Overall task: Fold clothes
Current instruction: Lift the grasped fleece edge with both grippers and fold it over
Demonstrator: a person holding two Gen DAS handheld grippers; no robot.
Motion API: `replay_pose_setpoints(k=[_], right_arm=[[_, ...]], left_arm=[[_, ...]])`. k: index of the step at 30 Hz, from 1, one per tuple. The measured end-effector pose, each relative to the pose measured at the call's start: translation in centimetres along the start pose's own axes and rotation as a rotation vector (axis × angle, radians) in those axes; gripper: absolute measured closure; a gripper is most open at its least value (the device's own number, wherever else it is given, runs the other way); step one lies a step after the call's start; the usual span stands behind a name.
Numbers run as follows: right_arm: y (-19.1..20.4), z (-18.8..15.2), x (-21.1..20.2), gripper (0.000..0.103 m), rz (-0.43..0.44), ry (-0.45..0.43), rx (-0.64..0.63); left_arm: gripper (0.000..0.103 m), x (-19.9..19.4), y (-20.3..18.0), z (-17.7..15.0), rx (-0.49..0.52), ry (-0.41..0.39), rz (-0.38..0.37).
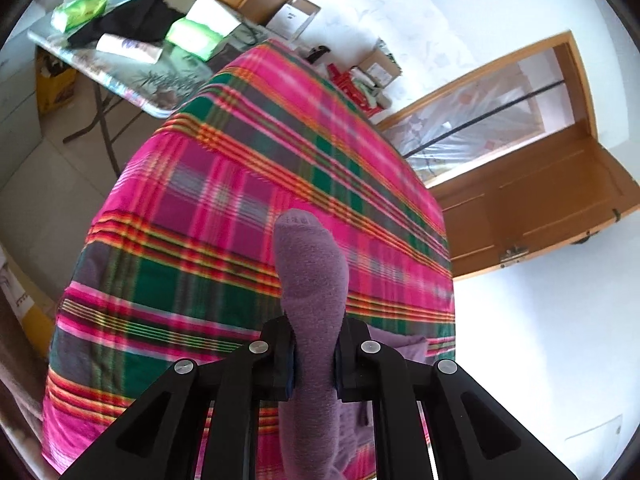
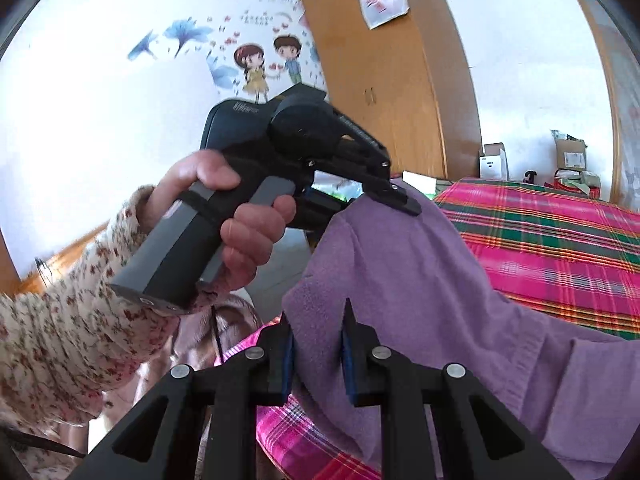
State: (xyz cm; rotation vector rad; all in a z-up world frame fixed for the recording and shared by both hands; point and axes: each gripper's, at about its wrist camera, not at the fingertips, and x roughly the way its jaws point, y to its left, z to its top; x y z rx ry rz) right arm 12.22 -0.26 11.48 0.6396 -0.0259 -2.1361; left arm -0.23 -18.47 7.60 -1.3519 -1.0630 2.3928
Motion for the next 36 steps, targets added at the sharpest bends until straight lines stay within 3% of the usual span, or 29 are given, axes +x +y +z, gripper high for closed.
replay_pose_setpoints(k=[12,21,32,36], right_arm=[[-1.9,0.2,-6.9,0.083,0.009,-0.11,0.081],[-4.8,0.1,-11.4,0.083,-0.047,-0.181,0.115],[-8.4,-0.6,-15.2,0.083,-0.111,-0.245,0.186],[-10.3,-1.3,-16.5,0.083,-0.137,-0.255,0.224]], left_arm=[[0.09,0.7,-7.4,-1.4,0.092,0.0,-0.058],[0.089,3.9,-13.1,-3.1,0.179,0.051,-0.106],[0.089,8.1,-17.9,-4.3,0.227,0.118,-0.112],[0.089,10.1,-19.6,-4.8,0.257,0.132,-0.083]])
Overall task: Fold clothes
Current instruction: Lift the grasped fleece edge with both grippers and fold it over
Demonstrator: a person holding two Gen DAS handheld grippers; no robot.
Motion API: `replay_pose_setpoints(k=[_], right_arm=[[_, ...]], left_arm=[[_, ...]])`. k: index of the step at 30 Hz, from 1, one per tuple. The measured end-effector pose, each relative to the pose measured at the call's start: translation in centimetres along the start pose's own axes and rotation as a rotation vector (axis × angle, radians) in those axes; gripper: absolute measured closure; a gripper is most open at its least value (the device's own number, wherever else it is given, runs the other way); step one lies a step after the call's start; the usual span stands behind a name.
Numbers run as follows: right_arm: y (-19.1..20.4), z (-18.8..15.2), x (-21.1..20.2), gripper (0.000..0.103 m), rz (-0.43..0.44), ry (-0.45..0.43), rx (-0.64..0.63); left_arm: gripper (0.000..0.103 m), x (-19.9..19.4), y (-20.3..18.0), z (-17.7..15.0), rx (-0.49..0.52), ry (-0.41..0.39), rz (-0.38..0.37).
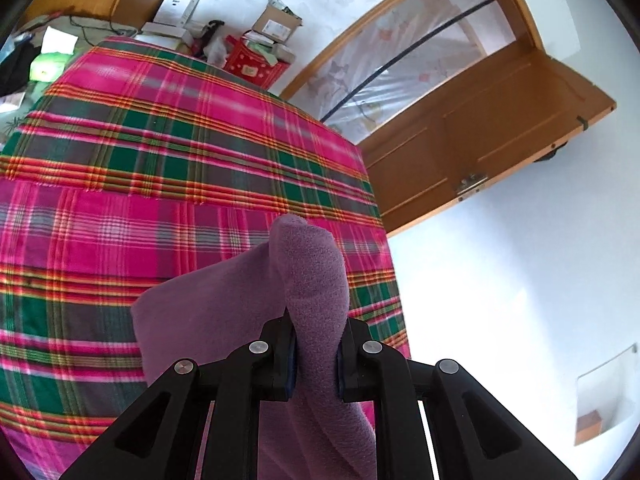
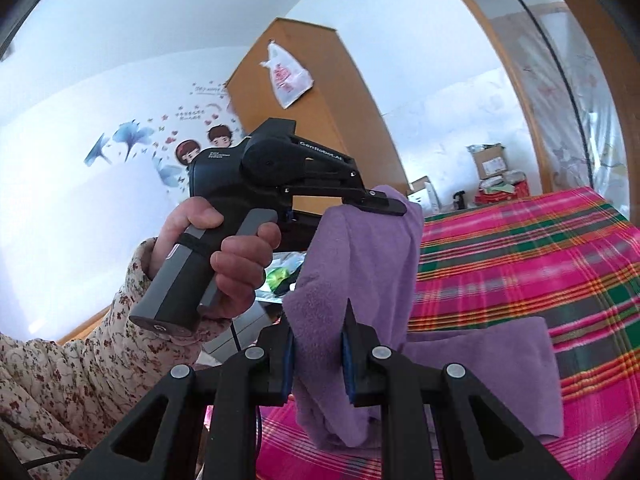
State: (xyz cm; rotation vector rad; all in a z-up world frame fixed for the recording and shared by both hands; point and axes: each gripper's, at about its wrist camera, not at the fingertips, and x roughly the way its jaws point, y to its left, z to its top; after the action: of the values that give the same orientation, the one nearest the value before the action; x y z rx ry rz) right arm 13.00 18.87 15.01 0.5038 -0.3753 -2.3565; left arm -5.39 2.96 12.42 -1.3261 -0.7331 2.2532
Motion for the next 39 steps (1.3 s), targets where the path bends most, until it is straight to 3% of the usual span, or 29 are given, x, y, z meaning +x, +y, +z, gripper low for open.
replay_pose_setpoints(k=[14,27,35,39], right_arm=[[-6.8,-1.0,-2.2,0.083,-0.122,0.0,0.119],[-12.9,-3.3,-2.6,0.083,-0.214,0.042,0.248],[-15.2,-4.4,-2.2,0.083,-0.238,0.073,0.295],[-15.9,-4.9,-2.2,0.083,-0.245,0.079,0.315]], left_arm=[[0.089,8.6,-2.0,0.4,0.008,0.137,0.02],[0.089,16.6,-1.4,0.1,-0.014,0.26,0.092],[0.087,18.8,-0.7,0.3,-0.029,0.294,0.111],[0.08,19.2,-0.6,0.3,-0.035,0.296,0.11]])
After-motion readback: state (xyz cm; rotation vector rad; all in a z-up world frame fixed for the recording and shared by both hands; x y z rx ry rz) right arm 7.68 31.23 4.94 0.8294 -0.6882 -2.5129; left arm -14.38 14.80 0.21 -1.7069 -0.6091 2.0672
